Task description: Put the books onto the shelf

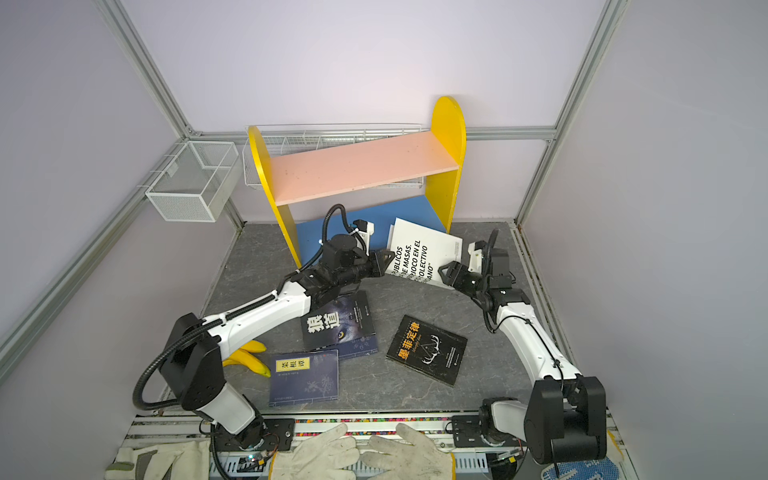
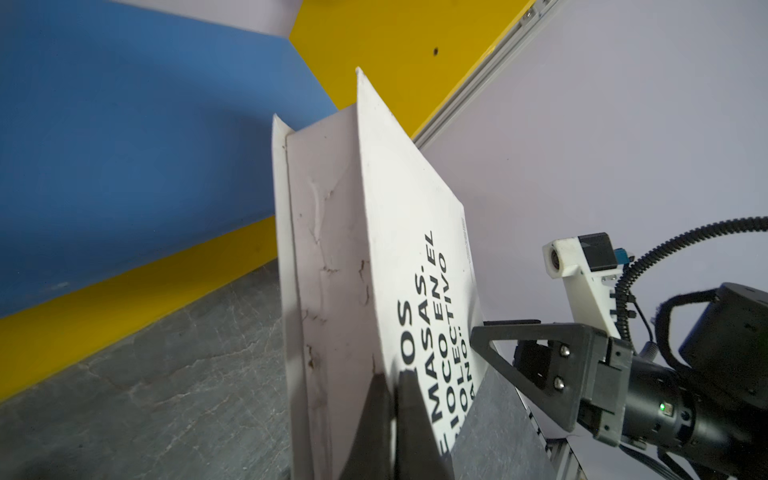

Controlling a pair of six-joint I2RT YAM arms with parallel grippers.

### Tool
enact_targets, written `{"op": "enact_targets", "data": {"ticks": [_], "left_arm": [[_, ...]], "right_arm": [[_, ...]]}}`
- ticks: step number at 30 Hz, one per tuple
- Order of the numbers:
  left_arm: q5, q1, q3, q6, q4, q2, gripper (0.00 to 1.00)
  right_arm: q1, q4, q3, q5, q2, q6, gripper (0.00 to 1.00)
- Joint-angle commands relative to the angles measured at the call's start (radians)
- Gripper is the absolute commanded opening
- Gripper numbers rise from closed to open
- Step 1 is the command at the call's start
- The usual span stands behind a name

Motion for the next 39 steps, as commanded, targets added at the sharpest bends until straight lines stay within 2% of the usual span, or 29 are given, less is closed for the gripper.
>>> {"op": "enact_targets", "data": {"ticks": [1,7,14,19,23,32,35,39], "left_arm": [[0.048,-0.033,0.014,0.081,-0.085,-0.027,0.0],[-0.004,0.045,-0.049,0.079,-0.083,-0.1,0.0],[-0.079,0.155,-0.126,0.048,-0.094,-0.148,0.0],[-0.134,0.231,-0.166,0.003,-0.097,-0.14,0.0],[-0.212,0.259,-0.148,0.002,-0.144,-0.115,0.01],[-0.341,0.305,-0.111,0.023,-0.261,-0.13,0.57],[-0.382,0.314,-0.111,0.043,-0.298,-0.159,0.67],[-0.381,0.328,-0.119,0.085,-0.336,-0.196,0.7]], "right_arm": [[0.068,0.101,0.105,-0.085,0.063,0.037,0.69],[0.173,0.192,0.262,-0.059,0.239,0.062,0.68],[0.231,0.338,0.43,-0.058,0.478,0.16,0.67],[0.269,0.402,0.519,-0.013,0.604,0.209,0.66],[0.29,0.427,0.575,0.033,0.678,0.25,0.64],[0.325,0.41,0.664,0.062,0.774,0.269,0.62],[0.343,0.399,0.664,0.09,0.783,0.277,0.61],[0.361,0.398,0.658,0.123,0.795,0.288,0.61]]}}
